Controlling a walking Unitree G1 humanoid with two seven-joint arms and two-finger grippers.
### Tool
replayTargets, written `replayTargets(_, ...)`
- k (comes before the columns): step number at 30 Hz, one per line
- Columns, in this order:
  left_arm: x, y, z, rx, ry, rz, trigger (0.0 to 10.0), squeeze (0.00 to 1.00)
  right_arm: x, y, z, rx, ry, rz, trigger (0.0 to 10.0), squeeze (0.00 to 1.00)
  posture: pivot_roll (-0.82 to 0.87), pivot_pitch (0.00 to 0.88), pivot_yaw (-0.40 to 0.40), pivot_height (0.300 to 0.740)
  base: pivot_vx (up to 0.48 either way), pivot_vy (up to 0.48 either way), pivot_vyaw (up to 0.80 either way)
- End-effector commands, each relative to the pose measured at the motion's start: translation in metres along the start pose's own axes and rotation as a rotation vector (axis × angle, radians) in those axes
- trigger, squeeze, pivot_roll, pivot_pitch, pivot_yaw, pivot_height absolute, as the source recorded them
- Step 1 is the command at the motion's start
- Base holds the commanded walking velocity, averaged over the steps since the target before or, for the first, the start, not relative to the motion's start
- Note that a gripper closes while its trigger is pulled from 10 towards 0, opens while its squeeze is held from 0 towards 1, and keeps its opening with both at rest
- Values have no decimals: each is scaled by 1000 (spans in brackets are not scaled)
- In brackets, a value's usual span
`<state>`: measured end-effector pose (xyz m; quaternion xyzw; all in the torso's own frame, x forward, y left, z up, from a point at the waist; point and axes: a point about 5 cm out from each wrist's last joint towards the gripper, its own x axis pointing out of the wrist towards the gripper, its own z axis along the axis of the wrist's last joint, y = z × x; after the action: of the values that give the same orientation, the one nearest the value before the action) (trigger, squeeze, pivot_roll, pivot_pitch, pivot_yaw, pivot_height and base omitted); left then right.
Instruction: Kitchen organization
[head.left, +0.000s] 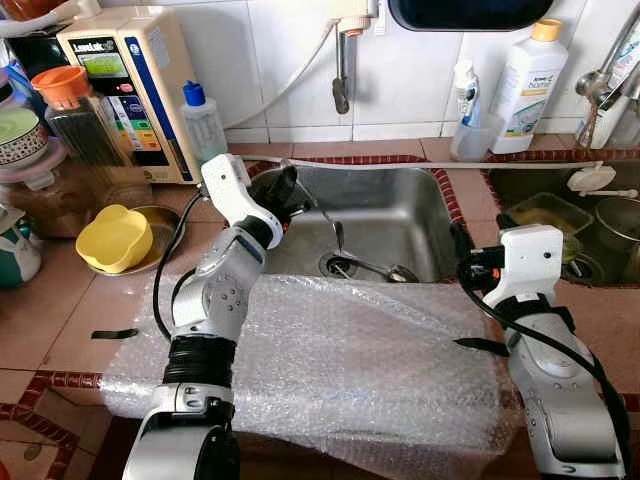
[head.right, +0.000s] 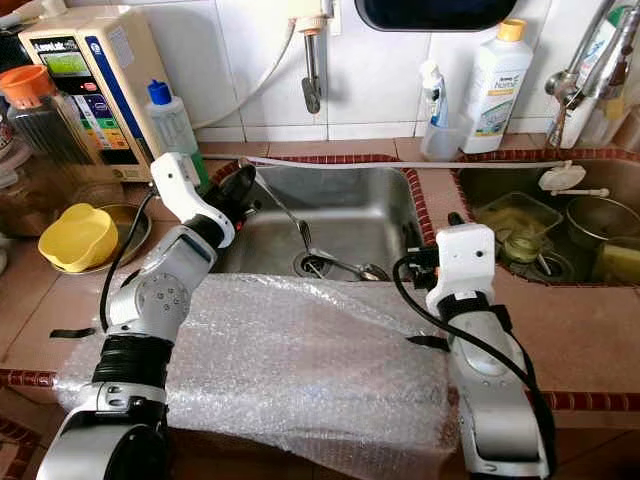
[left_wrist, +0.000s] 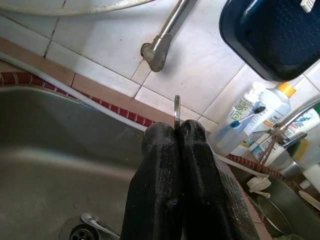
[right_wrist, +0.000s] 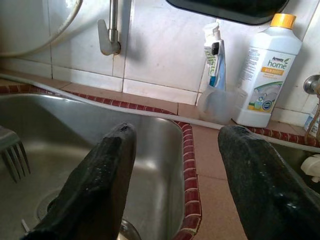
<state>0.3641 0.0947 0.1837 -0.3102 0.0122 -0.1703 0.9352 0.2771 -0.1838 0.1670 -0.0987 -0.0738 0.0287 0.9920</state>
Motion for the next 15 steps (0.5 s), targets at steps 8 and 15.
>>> replayTargets(8, 1, 0, 7, 19, -19, -5, 2824, 0, 4, 3, 4, 20, -14, 18, 10000, 1000, -34, 0, 112, 740, 0, 0, 0)
replayTargets(15, 3, -1, 8, 19, -22, -6, 2863, 0, 10, 15, 6, -111, -50, 159, 10000, 1000, -29, 0, 111, 740, 0, 0, 0)
